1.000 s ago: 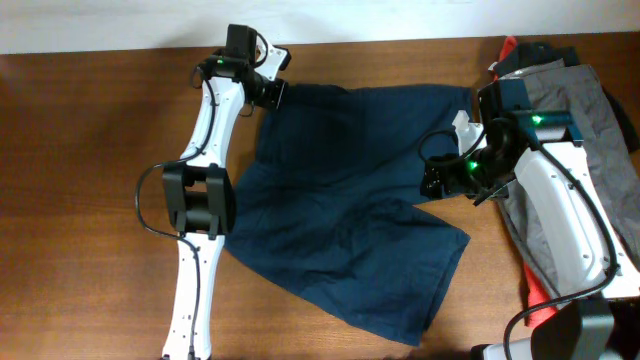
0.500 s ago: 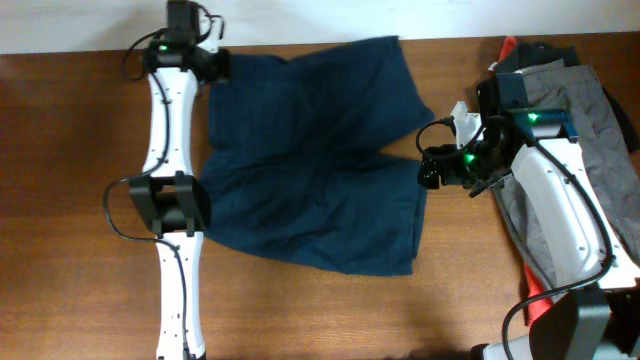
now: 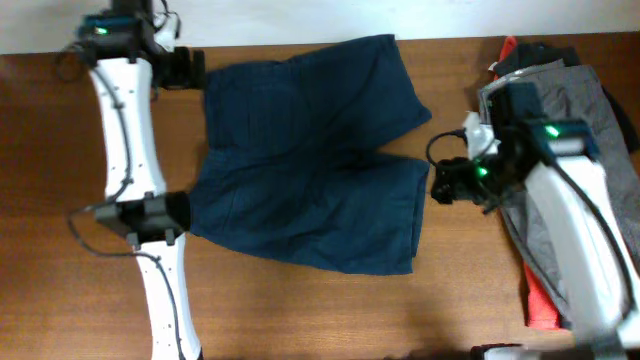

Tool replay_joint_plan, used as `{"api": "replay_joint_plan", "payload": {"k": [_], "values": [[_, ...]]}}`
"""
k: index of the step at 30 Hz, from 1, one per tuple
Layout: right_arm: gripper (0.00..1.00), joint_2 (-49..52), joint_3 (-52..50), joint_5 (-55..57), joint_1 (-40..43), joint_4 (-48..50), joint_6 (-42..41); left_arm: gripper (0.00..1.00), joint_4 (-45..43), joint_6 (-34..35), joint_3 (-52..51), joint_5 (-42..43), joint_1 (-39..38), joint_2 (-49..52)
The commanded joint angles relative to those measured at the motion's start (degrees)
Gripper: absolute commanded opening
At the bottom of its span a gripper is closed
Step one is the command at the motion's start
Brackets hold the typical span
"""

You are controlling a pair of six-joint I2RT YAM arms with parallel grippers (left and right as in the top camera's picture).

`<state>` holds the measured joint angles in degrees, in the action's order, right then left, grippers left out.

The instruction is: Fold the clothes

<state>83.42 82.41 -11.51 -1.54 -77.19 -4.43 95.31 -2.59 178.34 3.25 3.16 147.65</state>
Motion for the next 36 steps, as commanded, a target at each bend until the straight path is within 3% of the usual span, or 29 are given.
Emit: {"api": "replay_joint_plan", "payload": {"k": [1, 4, 7, 11, 16, 21, 29, 33, 36], "values": [[0.83, -11.0, 1.2, 2.1, -0.3, -2.4, -4.1, 0.99, 1.4, -1.1, 0.7, -0.6, 0.3, -10.8], [0.85, -16.9, 1.1, 2.1, -0.3, -6.3, -6.9, 0.99, 1.4, -1.0, -0.1, 2.0, -0.2, -15.8], [0.85, -19.8, 0.7, 2.1, -0.3, -12.0, -7.1, 0.99, 1.4, -0.4, -9.2, 1.7, -1.0, -24.5], [0.85, -20.9, -5.1, 2.1, -0.3, -10.7, -8.1, 0.99, 1.4, 1.4, -31.8, 1.2, -1.9, -36.4], [0.85, -20.9, -17.9, -1.9, -0.4, -3.4, -9.9, 0.99, 0.4, 3.9, -57.4, -2.2, -1.9, -43.5], [0.85, -20.9, -26.7, -1.8, -2.8, -0.6, -14.0, 0.99, -11.1, 3.9, -75.8, -2.2, -1.9, -44.9], [0.88, -20.0, -30.5, 11.3, -24.5, 4.9, -32.8, 0.99, -27.6, 5.8, -93.6, -1.4, -1.9, -44.9], [0.88, -16.8, -32.2, 12.7, -29.7, 11.0, -34.0, 0.99, -37.8, 5.8, -102.2, -1.4, -1.9, -44.6], [0.88, -12.8, -33.1, 12.7, -30.3, 14.0, -33.7, 0.99, -40.5, 5.8, -106.5, -1.4, -1.9, -44.5]]}}
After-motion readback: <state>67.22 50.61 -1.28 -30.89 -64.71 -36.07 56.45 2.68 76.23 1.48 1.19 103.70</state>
